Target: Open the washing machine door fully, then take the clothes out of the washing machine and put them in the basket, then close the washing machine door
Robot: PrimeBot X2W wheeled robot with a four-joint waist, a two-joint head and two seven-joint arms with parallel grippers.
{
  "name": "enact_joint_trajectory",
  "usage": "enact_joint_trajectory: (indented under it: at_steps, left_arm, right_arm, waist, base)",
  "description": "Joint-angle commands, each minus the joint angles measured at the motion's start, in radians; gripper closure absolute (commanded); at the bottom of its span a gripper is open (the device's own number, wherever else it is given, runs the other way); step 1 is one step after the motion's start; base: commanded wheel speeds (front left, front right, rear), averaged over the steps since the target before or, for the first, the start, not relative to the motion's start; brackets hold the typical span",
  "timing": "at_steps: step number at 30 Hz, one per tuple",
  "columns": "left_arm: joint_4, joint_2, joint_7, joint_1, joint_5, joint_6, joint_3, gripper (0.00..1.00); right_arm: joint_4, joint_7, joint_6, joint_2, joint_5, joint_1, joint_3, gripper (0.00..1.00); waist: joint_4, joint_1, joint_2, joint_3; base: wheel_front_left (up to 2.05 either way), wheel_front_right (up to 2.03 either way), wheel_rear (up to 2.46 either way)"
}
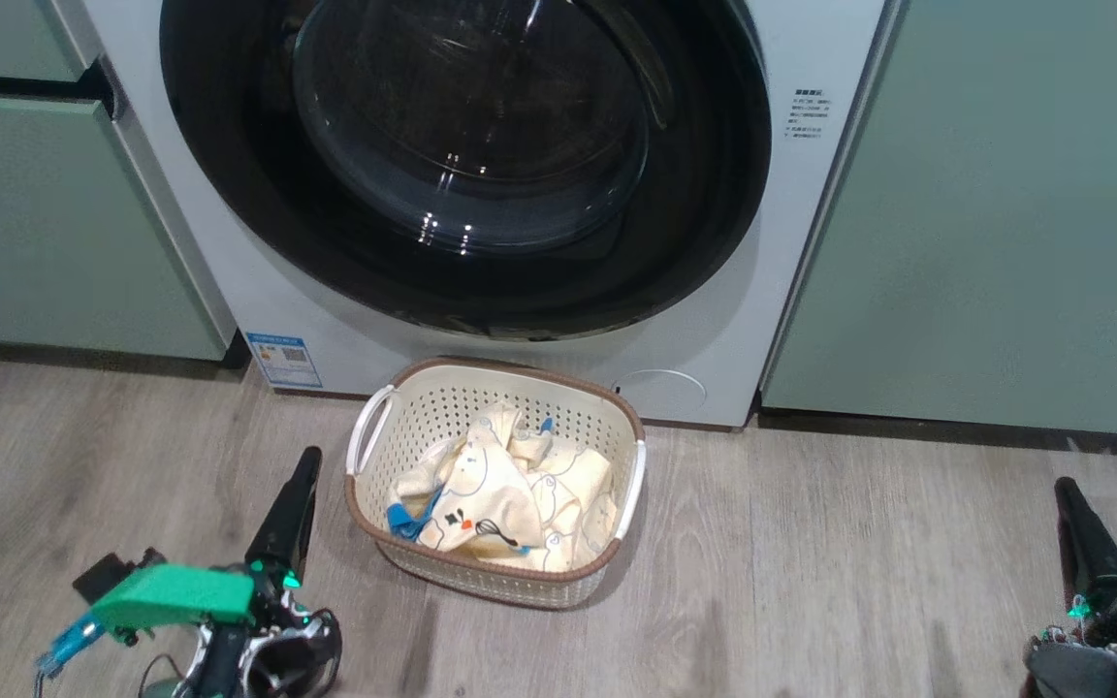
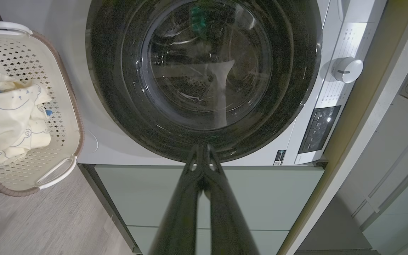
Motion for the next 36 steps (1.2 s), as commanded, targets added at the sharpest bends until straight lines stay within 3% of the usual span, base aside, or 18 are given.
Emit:
enact_joint_trajectory:
  at_steps: [1, 36]
  left_arm:
    - [-0.028, 0.009, 0.008, -0.057, -0.002, -0.009, 0.035, 1.00]
    - [-0.028, 0.004, 0.014, -0.057, 0.004, -0.009, 0.042, 1.00]
  right_arm:
    - [-0.033, 0.008, 0.003, -0.014, 0.001, -0.053, 0.014, 1.00]
    - [-0.032, 0.017, 0.003, -0.006, -0.008, -0.053, 0.003, 1.00]
  waist:
    - [0.000, 0.0000, 0.0000, 0.000]
    - [0.000, 0.0000, 0.0000, 0.000]
  base:
    - [0.00, 0.00, 0.00]
    - [0.00, 0.00, 0.00]
